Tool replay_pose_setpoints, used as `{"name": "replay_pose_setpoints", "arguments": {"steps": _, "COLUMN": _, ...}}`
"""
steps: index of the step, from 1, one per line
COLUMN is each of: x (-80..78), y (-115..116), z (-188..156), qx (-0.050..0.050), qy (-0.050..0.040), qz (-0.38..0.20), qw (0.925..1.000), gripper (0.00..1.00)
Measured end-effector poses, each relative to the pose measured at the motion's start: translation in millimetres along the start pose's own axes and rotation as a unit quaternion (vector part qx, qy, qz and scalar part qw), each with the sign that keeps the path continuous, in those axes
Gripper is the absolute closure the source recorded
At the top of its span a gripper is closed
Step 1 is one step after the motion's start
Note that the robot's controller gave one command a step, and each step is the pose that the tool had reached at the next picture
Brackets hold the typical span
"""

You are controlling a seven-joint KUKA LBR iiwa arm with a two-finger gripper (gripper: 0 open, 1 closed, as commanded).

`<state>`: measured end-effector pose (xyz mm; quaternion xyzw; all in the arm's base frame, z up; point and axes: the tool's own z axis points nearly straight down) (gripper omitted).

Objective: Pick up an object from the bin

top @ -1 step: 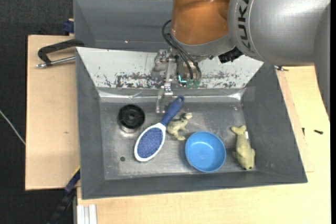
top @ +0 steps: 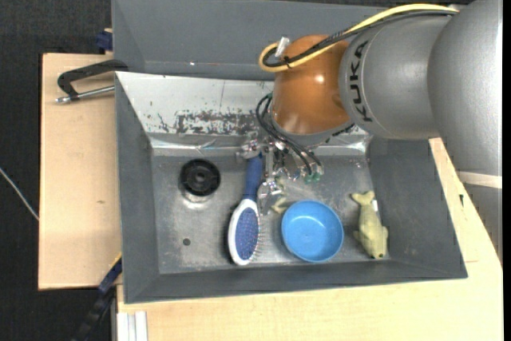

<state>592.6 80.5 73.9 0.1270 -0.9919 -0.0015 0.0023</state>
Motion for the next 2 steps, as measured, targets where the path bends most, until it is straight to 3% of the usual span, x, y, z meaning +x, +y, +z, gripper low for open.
{"name": "replay_pose_setpoints", "arguments": {"steps": 1, "x": -1.5, "y": 0, "z": -2, "qx": 0.001, "qy": -0.0039, "qz": 0.000, "qw": 1.0000, "gripper": 1.00}}
{"name": "replay_pose_setpoints", "arguments": {"steps": 2, "x": 12.6, "y": -22, "z": -140, "qx": 0.003, "qy": -0.0080, "qz": 0.013, "qw": 0.9999, "gripper": 1.00}}
